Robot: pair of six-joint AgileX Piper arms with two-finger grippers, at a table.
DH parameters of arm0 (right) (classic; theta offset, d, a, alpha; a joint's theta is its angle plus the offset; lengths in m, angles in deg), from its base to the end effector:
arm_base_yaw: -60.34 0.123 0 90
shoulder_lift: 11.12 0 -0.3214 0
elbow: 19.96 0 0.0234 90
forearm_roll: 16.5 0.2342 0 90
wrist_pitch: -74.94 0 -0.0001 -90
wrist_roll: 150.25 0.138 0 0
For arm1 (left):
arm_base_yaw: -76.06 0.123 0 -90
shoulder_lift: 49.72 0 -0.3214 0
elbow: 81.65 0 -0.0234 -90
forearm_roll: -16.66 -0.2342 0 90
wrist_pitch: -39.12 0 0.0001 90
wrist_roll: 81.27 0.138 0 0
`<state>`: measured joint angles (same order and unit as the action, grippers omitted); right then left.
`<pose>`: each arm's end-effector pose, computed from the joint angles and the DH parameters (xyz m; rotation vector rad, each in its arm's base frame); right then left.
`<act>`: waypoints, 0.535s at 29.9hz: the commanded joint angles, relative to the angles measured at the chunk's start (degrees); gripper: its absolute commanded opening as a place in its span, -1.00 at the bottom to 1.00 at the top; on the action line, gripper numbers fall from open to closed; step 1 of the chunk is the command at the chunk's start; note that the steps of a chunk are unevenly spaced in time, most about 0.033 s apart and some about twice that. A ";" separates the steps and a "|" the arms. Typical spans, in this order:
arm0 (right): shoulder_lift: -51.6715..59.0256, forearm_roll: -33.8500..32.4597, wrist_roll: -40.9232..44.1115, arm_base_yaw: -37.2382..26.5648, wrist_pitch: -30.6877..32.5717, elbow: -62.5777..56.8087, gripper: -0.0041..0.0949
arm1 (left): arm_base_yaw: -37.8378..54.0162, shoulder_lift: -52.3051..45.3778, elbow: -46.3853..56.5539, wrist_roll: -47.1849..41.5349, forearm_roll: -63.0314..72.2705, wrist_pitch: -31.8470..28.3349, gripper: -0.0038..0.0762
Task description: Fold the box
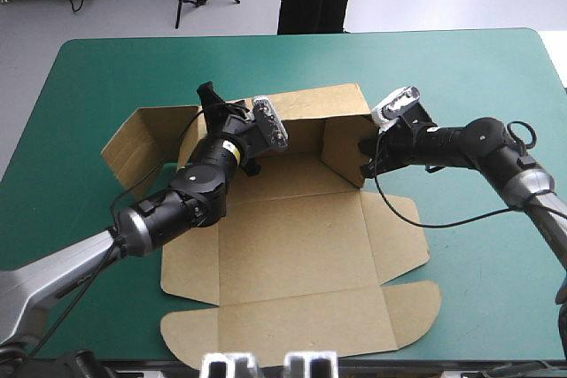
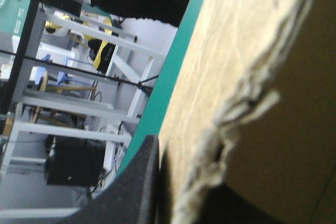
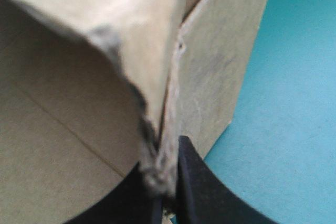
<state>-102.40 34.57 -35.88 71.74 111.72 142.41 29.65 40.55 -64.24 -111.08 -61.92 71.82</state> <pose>0.3049 0.1271 0.3056 -0.8576 2.1106 0.4787 0.2859 -0.1943 0.3462 1.1681 1.5965 0.5606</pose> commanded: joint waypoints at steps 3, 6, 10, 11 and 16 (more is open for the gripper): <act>1.94 -11.03 13.15 0.16 -2.28 6.24 -0.95 | -1.30 -6.57 -2.06 -0.49 3.14 -7.38 -0.34; 1.91 -15.80 18.24 0.16 -2.77 7.30 -0.95 | -3.03 -7.14 -2.06 0.06 3.72 -7.15 -0.09; 1.91 -18.34 22.52 0.16 -5.55 7.49 -0.95 | -6.41 -7.25 -2.06 0.18 3.72 -7.15 0.10; 1.91 -19.32 24.02 0.16 -6.12 7.52 -0.95 | -7.34 -7.25 -2.06 0.18 3.72 -6.56 0.12; 1.91 -24.02 26.52 0.06 -6.39 7.62 -0.95 | -9.32 -7.25 -2.29 0.18 2.82 -1.11 0.10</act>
<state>-102.40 11.47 -10.94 71.92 108.46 147.80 20.96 35.32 -64.29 -110.63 -57.18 67.56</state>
